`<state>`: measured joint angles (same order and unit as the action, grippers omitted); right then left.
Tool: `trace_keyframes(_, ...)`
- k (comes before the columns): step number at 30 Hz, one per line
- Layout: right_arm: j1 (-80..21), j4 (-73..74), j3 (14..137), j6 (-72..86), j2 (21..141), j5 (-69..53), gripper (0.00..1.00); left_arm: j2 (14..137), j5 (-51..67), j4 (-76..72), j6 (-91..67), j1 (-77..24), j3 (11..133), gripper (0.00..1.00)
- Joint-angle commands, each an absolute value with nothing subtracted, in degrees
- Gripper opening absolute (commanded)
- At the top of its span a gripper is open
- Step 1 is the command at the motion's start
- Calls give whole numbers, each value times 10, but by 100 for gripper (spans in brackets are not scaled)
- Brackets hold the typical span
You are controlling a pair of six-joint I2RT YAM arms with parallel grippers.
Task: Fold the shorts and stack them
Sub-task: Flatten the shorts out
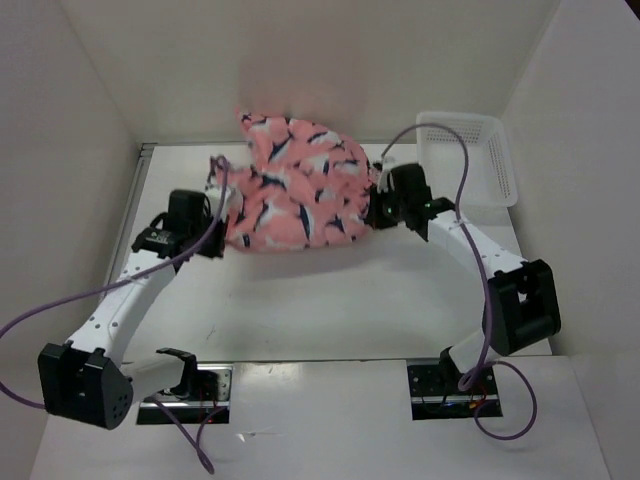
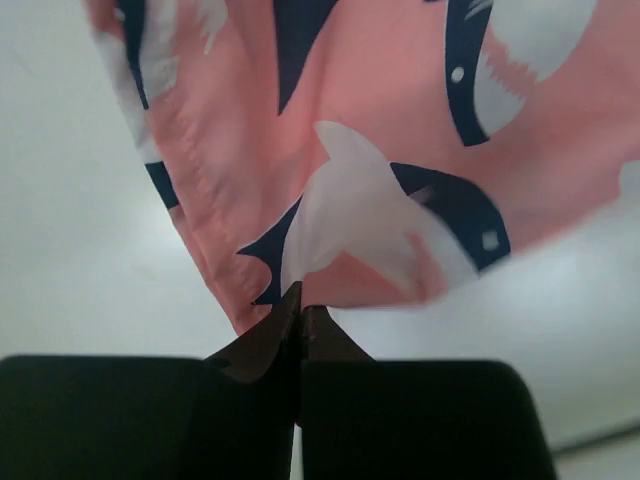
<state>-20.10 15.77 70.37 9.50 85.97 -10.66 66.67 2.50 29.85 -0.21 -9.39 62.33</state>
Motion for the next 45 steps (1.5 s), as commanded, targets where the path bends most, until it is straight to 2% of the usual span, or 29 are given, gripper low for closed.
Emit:
trace_keyframes(1,-207,203,597,1,788,-203,3,578,-1,366,0,-117,537,1)
trace_keyframes(3,-216,230,556,-20,770,-211,8,553,-6,401,0,-125,483,3)
trace_keyframes(6,-224,262,534,-35,750,-211,8,540,-21,429,0,-138,446,3)
trace_keyframes(9,-224,267,534,-40,744,-222,8,533,-28,458,0,-143,440,3)
trace_keyframes(10,-224,267,534,-40,744,-222,10,533,-28,484,0,-143,440,7)
trace_keyframes(11,-224,272,534,-40,744,-222,14,533,-17,501,0,-143,440,12)
trace_keyframes(12,-224,272,540,-40,744,-222,20,533,-7,518,0,-143,448,22)
trace_keyframes(14,-224,295,552,-57,744,-228,31,519,24,568,0,-143,456,58)
trace_keyframes(19,-234,445,610,-139,731,-306,31,466,94,664,0,-143,489,58)
trace_keyframes(20,-245,480,630,-161,723,-306,34,459,101,673,0,-143,498,58)
trace_keyframes(22,-293,545,651,-222,715,-279,48,448,106,697,0,-143,525,58)
trace_keyframes(24,-310,582,688,-287,708,-272,56,448,106,667,0,-143,532,59)
trace_keyframes(25,-325,595,704,-300,708,-247,56,453,79,632,0,-143,523,61)
trace_keyframes(28,-325,543,712,-301,735,-172,48,507,41,480,0,-143,496,61)
trace_keyframes(29,-325,461,712,-289,735,-150,41,528,34,448,0,-143,477,61)
trace_keyframes(32,-332,295,671,-230,770,-81,39,626,53,353,0,-138,462,63)
trace_keyframes(35,-344,231,642,-222,851,-62,37,683,66,284,0,-138,462,66)
trace_keyframes(40,-400,258,565,-382,889,-27,32,755,80,250,0,-143,475,67)
trace_keyframes(45,-426,305,527,-431,840,-40,20,731,131,386,0,-181,466,63)
